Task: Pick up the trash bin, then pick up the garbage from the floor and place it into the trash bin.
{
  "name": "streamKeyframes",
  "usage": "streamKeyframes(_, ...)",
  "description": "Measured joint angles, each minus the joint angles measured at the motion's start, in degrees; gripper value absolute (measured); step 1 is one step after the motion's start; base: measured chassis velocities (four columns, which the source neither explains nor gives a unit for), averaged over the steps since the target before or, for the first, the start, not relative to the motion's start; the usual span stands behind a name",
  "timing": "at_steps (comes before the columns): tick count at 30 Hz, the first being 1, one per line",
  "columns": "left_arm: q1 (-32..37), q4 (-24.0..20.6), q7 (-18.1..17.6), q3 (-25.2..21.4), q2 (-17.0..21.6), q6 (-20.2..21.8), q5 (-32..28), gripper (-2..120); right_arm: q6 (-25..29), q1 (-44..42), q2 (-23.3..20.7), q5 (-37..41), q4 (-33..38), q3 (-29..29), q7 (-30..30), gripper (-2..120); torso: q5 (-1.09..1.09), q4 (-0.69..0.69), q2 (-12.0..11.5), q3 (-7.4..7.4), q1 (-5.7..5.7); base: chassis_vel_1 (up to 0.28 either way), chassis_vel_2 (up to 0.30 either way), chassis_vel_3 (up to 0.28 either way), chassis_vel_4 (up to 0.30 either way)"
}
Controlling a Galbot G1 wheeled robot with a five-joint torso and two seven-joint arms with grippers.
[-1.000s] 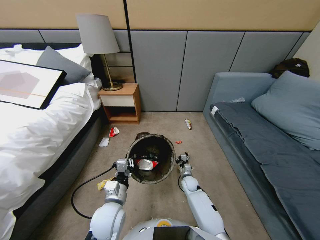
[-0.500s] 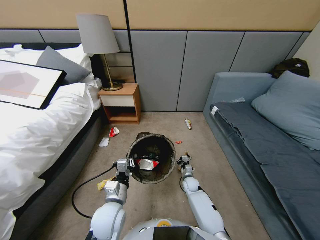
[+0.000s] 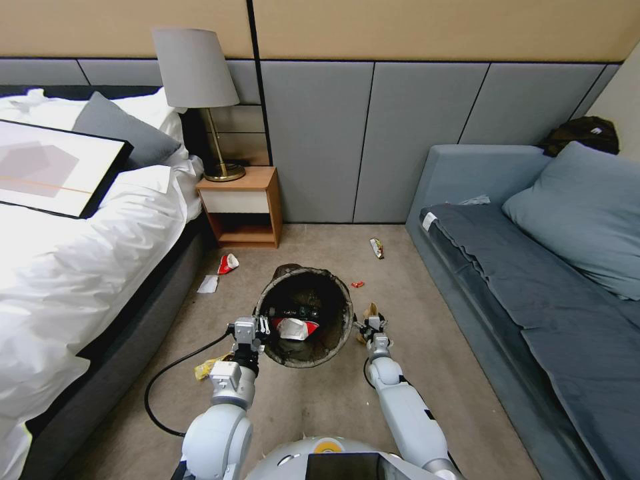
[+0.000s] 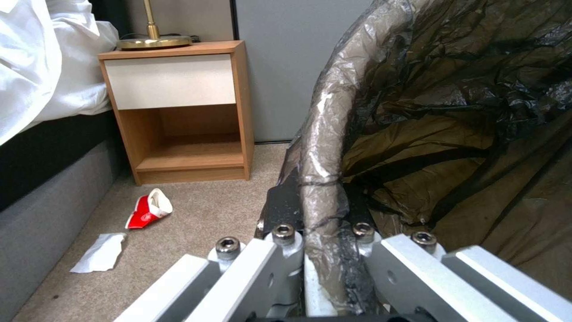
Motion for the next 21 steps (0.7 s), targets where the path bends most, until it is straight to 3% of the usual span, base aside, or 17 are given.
streamKeyframes(15,0.1,0.1,0.0,0.5,-0.1,0.0,0.5,0,0.0,1.5,0.7,1.8,-4.6,0.6,-0.5,100,0.00,0.00,0.0,0.00,0.00,0.000,0.000,0.000,0.000)
streamKeyframes(21,0.3,0.0,0.0,0.7,-0.2,-0.1,0.8,0,0.0,1.7,0.7,2.4,-5.4,0.8,-1.2,94,0.00,0.00,0.0,0.00,0.00,0.000,0.000,0.000,0.000)
